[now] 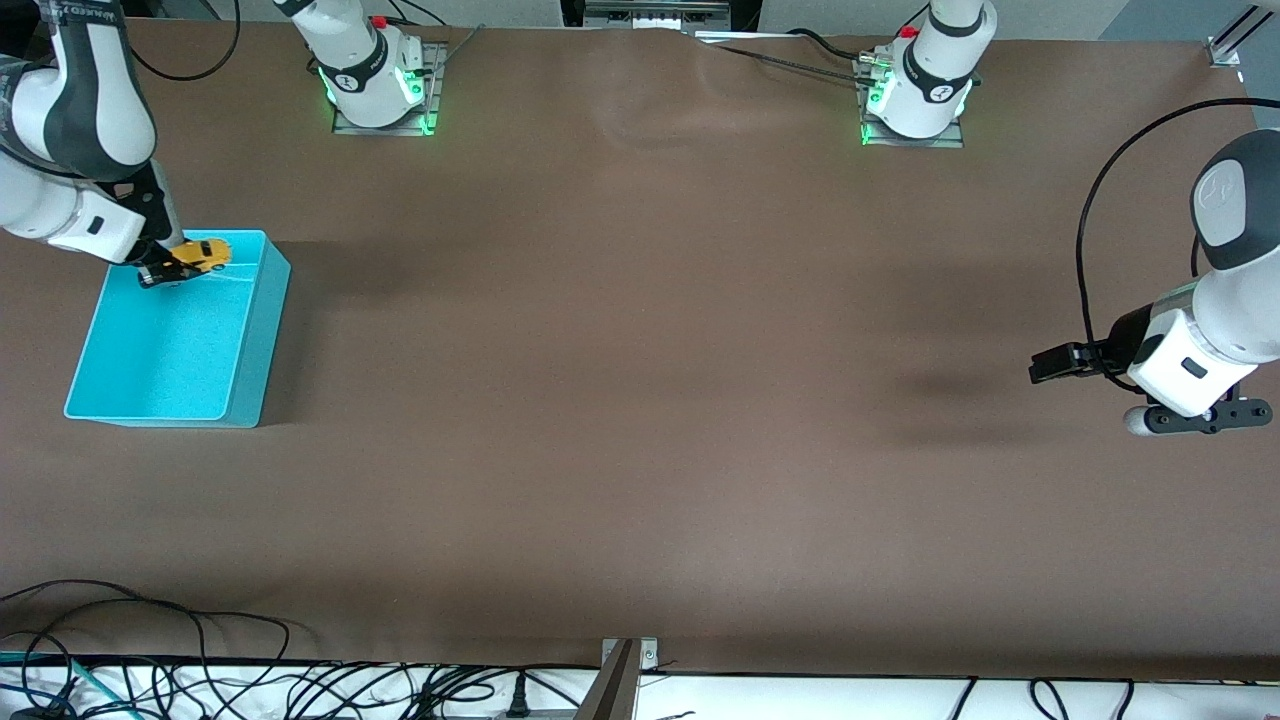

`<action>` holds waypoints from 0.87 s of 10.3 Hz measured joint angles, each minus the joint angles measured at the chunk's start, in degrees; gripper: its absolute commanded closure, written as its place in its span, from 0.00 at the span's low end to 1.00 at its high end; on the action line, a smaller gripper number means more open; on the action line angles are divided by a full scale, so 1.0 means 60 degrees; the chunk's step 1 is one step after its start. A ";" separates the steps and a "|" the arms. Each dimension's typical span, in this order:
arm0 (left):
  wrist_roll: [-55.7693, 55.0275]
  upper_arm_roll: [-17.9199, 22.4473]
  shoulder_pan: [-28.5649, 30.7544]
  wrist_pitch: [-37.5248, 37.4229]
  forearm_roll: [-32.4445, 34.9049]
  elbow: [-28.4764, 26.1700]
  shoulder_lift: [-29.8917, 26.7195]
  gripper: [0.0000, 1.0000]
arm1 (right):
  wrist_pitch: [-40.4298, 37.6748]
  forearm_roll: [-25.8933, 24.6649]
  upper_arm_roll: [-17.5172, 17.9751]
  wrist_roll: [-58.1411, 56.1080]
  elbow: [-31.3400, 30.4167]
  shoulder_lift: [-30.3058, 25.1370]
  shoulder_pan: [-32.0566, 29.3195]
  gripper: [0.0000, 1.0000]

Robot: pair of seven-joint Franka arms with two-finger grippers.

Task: Wind up and store yellow beetle car
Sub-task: 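Carry the car over the turquoise bin and lower it inside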

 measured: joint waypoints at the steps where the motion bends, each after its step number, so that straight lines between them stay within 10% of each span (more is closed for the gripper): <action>1: 0.0000 -0.0004 0.0002 0.0000 0.0000 0.0001 0.0000 0.00 | 0.0241 -0.0039 0.0201 -0.0796 0.0180 0.0386 -0.0476 1.00; 9: 0.0000 -0.0015 0.0095 -0.0152 0.0000 0.0012 -0.0001 0.00 | 0.1978 -0.0100 0.0312 -0.3790 0.0936 0.3146 -0.1596 0.96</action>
